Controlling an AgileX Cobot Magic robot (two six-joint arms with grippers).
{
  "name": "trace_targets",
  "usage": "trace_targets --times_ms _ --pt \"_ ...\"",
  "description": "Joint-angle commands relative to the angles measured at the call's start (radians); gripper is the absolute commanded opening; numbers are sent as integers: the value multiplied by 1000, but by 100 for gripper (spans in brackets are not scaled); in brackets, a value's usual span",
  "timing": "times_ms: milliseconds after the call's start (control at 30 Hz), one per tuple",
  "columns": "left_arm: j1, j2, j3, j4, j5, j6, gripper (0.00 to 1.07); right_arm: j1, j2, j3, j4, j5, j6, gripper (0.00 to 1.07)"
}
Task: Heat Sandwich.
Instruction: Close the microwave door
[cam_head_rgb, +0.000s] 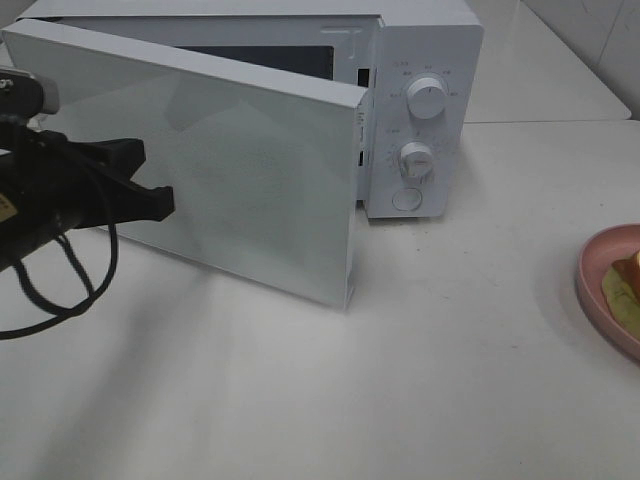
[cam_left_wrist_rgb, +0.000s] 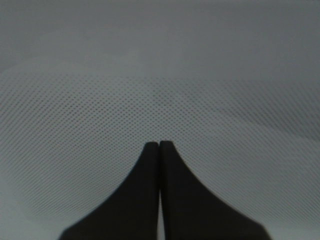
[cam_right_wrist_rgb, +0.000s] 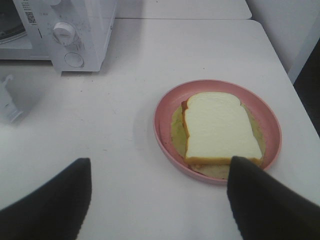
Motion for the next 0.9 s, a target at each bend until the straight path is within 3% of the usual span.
trace_targets --times_ms 33,300,467,900 --pt "-56 31 -59 -104 -7 49 0 -7 -28 1 -1 -7 2 73" --pt "-148 117 -209 -205 29 116 0 -7 -28 1 -1 -7 2 73" --pt "-168 186 -329 -219 86 120 0 -7 -28 1 -1 -7 2 73" --pt "-168 298 -515 -237 152 121 0 -7 -28 1 -1 -7 -1 73"
